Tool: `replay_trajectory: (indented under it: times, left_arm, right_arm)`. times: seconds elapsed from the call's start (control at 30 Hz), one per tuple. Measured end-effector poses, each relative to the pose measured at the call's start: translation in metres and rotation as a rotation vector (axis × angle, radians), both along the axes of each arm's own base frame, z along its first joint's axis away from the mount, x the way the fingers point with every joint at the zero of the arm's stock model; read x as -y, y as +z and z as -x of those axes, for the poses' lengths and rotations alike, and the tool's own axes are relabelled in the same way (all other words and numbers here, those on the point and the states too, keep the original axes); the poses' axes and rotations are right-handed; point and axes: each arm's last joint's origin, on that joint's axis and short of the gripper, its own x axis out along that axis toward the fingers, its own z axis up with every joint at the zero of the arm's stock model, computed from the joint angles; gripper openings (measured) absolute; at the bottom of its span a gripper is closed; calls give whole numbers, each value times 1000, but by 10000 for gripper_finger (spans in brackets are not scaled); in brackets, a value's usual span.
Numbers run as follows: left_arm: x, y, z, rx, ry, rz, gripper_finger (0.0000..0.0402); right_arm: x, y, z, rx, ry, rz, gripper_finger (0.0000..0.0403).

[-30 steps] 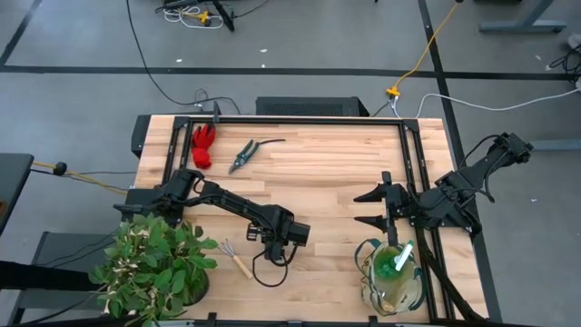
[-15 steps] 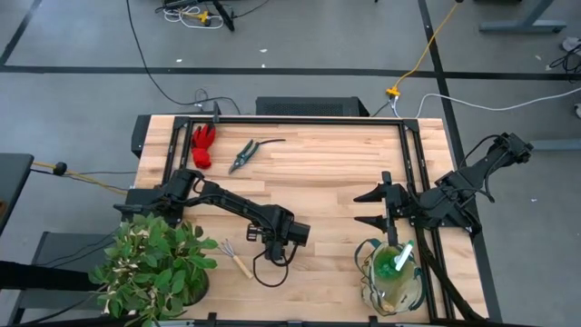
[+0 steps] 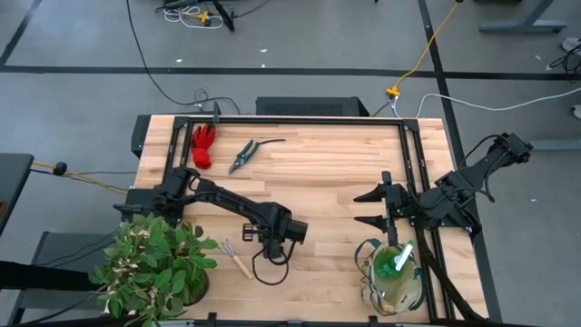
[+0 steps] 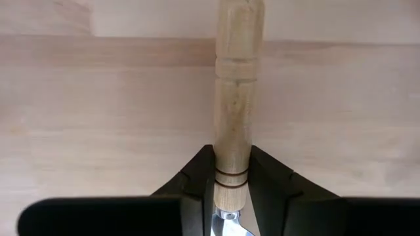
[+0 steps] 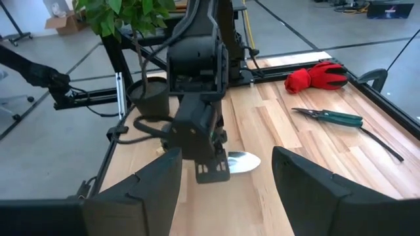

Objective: Pick & Place Garden tools in Gardening bag
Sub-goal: Put the brown trowel into the white gardening bag

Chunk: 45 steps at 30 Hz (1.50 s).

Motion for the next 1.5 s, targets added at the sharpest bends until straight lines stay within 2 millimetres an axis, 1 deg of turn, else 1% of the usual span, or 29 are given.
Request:
replay_trajectory:
  times: [0.13, 0.27, 0.4, 0.53, 0.7, 0.87, 0.97, 1.07, 1.17, 1.33, 1.5]
  left_arm:
    - [0, 8, 3, -3, 27, 14, 76]
    - [1, 20, -1, 10, 68, 43, 76]
    - [2, 37, -7, 38, 91, 70, 77]
    - [1, 59, -12, 57, 122, 96, 76]
    - [-5, 86, -17, 83, 211, 125, 76]
    - [-12, 109, -20, 111, 274, 139, 76]
    - [-15, 118, -22, 135, 330, 130, 76]
    - [-18, 126, -24, 160, 431, 141, 76]
    - [-23, 130, -24, 152, 525, 148, 76]
    - [-31, 143, -24, 156, 633, 181, 76]
    - [-44, 165, -28, 210, 715, 254, 76]
  right_arm:
    - [0, 1, 0, 8, 3, 6, 240]
    - [0, 2, -1, 17, 8, 18, 240]
    - [0, 2, -1, 23, 10, 20, 240]
    - [-1, 3, -1, 28, 14, 31, 240]
    - [0, 4, -1, 35, 8, 35, 240]
    - [-1, 4, -1, 43, 9, 30, 240]
    - [-1, 6, -2, 61, 14, 41, 240]
    - [-1, 9, -2, 89, 21, 53, 240]
    - [-2, 12, -3, 119, 28, 70, 240]
    - [-1, 16, -4, 157, 8, 117, 240]
    - [0, 25, -5, 234, -39, 155, 240]
